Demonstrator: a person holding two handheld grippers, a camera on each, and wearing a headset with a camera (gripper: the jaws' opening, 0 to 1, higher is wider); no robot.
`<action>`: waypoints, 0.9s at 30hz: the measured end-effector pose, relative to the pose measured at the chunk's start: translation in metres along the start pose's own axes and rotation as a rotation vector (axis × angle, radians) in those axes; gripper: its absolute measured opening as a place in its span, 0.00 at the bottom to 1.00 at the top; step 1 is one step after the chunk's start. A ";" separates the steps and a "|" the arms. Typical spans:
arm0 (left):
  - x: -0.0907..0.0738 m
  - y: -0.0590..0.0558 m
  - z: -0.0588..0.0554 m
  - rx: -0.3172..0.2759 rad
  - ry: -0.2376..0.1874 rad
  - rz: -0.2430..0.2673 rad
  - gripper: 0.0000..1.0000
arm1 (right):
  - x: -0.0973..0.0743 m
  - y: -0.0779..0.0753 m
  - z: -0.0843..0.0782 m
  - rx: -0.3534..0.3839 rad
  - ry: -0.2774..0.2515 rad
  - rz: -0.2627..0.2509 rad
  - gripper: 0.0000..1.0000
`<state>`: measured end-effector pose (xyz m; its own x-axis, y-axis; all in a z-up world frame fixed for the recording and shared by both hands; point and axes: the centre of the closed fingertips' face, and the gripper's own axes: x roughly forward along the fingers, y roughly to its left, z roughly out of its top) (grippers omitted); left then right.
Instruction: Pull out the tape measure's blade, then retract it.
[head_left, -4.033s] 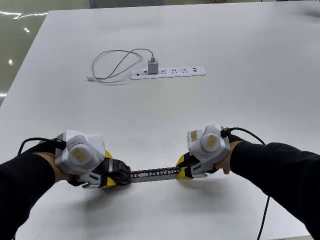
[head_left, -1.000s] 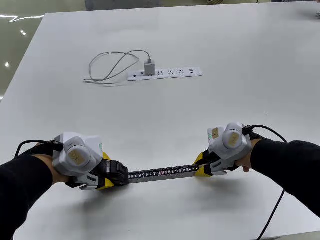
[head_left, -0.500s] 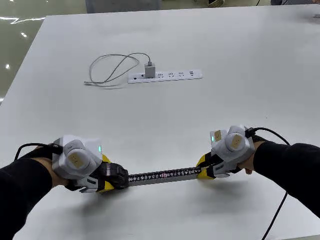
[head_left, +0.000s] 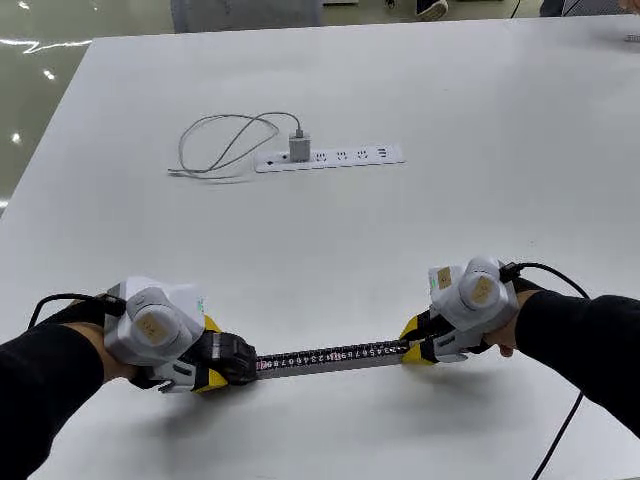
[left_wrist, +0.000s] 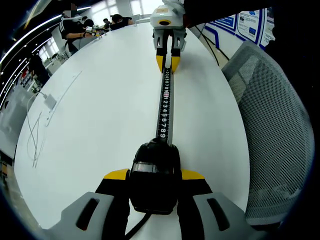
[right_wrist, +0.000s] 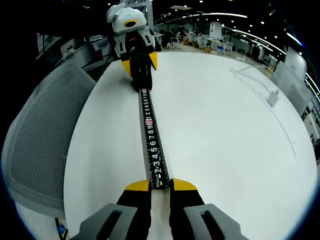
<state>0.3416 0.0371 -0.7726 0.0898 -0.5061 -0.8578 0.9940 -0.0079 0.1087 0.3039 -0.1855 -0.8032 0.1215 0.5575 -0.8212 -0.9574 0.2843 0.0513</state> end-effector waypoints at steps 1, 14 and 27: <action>0.000 0.000 0.000 0.002 0.000 -0.001 0.31 | 0.000 0.000 0.000 0.001 0.000 0.000 0.09; 0.000 0.000 0.000 0.001 0.002 -0.001 0.31 | -0.004 -0.003 -0.006 0.001 -0.001 -0.013 0.09; 0.001 0.000 0.001 0.001 0.003 -0.001 0.31 | -0.008 -0.004 -0.012 0.002 0.002 -0.017 0.09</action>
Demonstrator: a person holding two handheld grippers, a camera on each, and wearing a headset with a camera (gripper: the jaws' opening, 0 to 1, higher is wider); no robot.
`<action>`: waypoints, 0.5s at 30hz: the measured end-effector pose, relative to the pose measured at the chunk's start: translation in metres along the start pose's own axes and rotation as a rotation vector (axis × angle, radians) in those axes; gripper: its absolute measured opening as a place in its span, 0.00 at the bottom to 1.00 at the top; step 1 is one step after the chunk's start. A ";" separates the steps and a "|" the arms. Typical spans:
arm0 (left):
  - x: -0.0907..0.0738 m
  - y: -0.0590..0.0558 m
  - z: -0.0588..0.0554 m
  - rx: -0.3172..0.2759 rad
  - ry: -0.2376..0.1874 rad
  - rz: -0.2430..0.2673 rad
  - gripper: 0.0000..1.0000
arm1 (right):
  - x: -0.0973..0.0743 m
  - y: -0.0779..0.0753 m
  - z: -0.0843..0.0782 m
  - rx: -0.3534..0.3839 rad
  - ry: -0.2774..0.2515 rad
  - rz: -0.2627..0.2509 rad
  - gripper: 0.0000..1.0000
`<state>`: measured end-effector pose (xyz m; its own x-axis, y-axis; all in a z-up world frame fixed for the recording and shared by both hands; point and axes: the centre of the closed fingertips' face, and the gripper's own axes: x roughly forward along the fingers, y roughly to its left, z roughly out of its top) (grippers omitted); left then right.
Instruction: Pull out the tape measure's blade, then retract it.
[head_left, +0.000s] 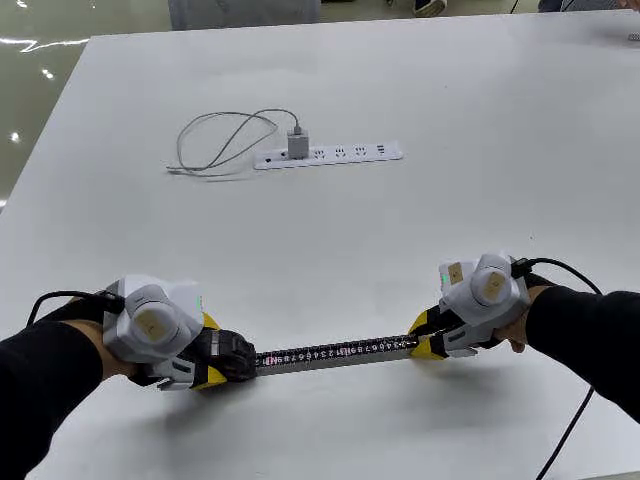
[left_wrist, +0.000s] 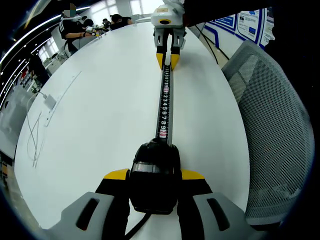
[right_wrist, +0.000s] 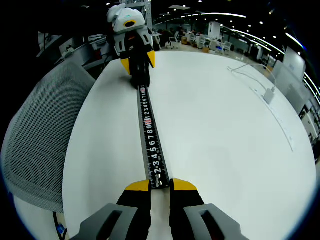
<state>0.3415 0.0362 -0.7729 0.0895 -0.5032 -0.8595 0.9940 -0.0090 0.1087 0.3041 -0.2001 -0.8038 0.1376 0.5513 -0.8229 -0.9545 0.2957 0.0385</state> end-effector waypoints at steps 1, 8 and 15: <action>0.000 0.000 0.000 0.001 0.000 0.000 0.31 | 0.000 0.000 -0.001 0.003 0.000 0.000 0.09; 0.000 0.000 0.000 -0.001 -0.001 0.001 0.31 | -0.003 0.000 -0.004 0.006 0.003 0.000 0.09; 0.000 -0.001 0.000 0.001 -0.001 0.000 0.31 | -0.005 -0.001 -0.009 0.009 0.007 -0.003 0.09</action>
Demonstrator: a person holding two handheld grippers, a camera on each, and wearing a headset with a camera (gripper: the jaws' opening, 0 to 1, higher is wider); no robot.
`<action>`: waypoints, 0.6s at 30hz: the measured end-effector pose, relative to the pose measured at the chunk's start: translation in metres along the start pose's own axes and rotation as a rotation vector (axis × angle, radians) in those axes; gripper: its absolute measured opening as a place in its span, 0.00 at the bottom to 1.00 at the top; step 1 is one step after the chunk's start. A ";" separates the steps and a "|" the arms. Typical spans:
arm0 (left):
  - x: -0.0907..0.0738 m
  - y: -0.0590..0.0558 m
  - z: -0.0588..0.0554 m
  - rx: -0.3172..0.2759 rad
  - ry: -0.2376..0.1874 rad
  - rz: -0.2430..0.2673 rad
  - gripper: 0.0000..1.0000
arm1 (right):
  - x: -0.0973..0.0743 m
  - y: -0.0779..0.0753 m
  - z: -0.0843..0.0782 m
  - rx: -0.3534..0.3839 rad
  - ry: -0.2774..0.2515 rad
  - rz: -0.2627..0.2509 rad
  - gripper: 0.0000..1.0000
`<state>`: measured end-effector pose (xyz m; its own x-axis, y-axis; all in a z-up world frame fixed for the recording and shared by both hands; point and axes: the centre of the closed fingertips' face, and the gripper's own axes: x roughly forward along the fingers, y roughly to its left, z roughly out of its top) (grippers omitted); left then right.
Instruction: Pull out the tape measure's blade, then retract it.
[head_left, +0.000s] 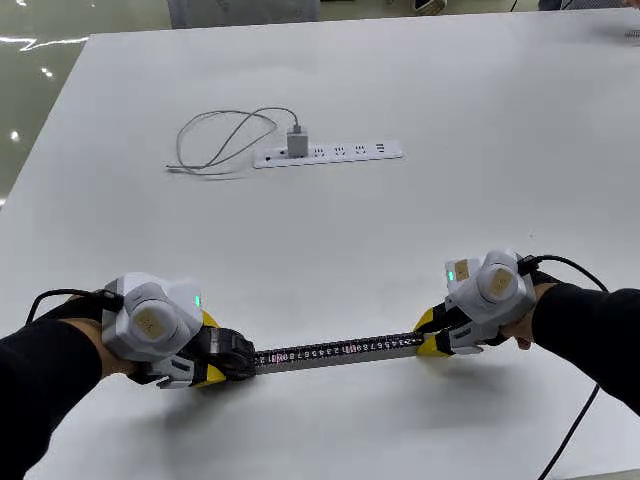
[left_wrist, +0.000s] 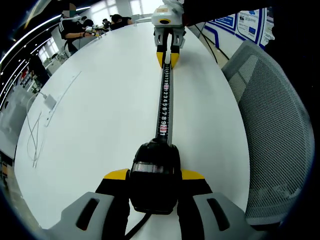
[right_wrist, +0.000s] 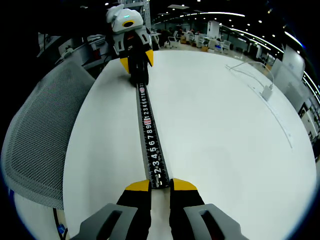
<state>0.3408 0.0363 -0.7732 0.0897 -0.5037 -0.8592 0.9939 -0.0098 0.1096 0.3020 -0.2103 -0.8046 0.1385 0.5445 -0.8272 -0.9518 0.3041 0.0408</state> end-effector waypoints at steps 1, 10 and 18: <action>0.000 0.000 0.000 0.001 0.000 0.000 0.31 | -0.001 0.000 -0.001 0.002 0.000 -0.001 0.09; 0.000 0.000 -0.001 0.005 0.000 0.001 0.31 | -0.003 -0.002 -0.004 0.014 0.001 -0.006 0.09; 0.000 0.001 -0.001 0.005 0.000 0.002 0.31 | -0.006 -0.002 -0.007 0.023 0.000 -0.008 0.09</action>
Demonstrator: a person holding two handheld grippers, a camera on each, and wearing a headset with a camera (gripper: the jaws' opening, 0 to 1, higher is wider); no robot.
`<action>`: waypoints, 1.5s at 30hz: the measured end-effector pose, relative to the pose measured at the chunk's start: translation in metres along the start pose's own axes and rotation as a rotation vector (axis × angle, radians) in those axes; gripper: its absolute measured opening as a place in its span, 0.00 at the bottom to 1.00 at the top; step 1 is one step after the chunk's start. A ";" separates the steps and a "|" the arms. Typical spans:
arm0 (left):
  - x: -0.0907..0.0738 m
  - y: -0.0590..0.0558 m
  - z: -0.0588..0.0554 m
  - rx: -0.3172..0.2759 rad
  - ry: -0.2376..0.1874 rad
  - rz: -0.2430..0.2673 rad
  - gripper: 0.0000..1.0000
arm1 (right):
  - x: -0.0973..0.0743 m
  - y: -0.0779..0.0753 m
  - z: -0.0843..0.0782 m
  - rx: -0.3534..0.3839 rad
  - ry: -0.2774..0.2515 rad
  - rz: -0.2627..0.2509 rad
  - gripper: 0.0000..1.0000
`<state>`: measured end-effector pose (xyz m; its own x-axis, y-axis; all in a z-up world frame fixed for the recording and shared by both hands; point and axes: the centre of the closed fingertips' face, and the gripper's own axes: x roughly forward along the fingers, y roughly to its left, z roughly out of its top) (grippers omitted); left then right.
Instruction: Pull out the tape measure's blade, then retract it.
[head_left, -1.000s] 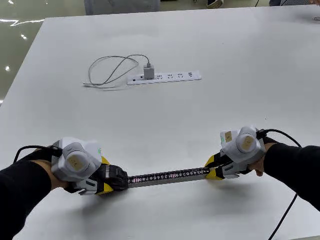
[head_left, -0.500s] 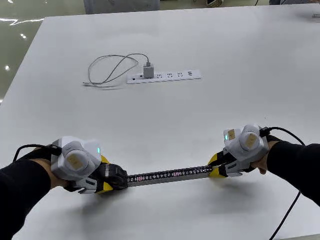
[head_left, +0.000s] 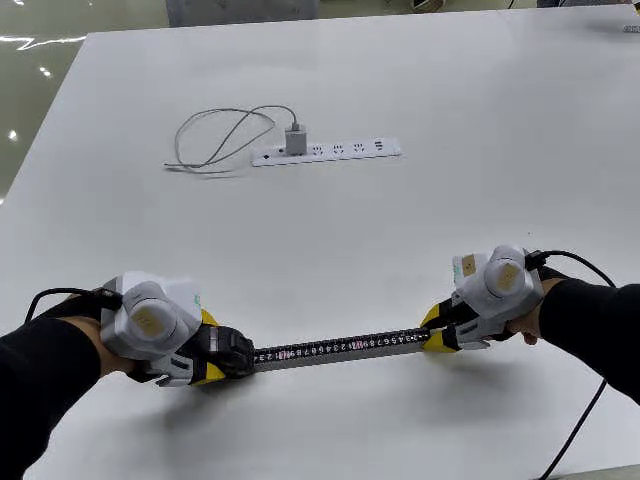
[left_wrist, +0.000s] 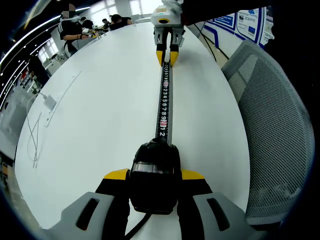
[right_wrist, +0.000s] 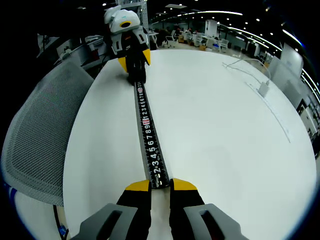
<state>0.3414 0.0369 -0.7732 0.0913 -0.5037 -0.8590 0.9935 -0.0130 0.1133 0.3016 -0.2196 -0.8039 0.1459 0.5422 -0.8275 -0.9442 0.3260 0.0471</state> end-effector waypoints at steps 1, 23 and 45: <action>0.000 0.000 0.000 0.000 0.000 0.000 0.31 | 0.000 0.000 0.000 0.001 -0.002 0.000 0.09; 0.001 0.001 0.003 0.007 -0.009 -0.006 0.32 | 0.001 0.001 0.001 -0.077 0.076 0.028 0.12; -0.012 -0.001 -0.001 -0.068 -0.014 -0.037 0.36 | -0.006 0.001 0.001 -0.162 0.133 0.005 0.19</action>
<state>0.3392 0.0435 -0.7631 0.0541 -0.5157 -0.8551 0.9985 0.0265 0.0472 0.3003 -0.2218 -0.7981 0.1114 0.4332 -0.8944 -0.9815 0.1891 -0.0306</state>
